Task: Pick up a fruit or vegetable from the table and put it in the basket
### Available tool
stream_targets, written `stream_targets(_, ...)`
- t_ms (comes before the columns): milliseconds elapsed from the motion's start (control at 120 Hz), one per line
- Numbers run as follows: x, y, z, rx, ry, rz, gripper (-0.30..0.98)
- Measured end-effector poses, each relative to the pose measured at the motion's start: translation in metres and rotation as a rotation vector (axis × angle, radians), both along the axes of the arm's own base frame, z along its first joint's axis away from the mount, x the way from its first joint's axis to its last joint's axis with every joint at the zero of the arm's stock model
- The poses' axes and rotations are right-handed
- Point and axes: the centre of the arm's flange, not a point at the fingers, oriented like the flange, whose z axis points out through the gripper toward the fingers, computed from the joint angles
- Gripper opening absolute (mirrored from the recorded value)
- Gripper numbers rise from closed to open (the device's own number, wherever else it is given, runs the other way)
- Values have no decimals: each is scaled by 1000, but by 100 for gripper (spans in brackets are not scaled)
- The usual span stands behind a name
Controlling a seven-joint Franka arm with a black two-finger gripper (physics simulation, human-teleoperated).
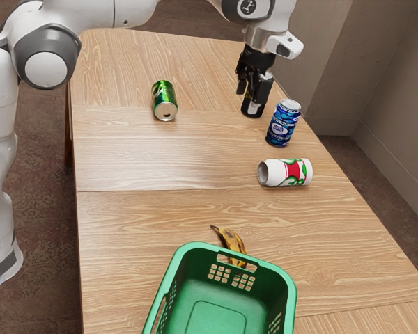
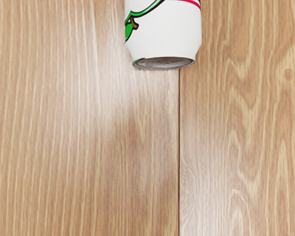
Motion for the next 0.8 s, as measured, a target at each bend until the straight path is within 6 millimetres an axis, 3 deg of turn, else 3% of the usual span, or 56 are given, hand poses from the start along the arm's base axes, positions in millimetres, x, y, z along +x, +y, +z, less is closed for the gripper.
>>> stream_targets(300, 1, 0, -1, -5, 3, -23, 69)
stream_targets(333, -3, -2, 10, -10, -17, -32, 69)
stream_targets(400, -28, -6, 59, -24, -96, -62, 69)
stream_targets(450, -34, -5, 64, -29, -96, -84, 69)
stream_targets(483, -32, -3, 58, -29, -82, -104, 69)
stream_targets(567, -23, -10, 6, -34, -12, -215, 69)
stream_targets(725, -6, -57, -66, -12, 44, -493, 69)
stream_targets(800, 10, -70, -97, -1, 58, -587, 69)
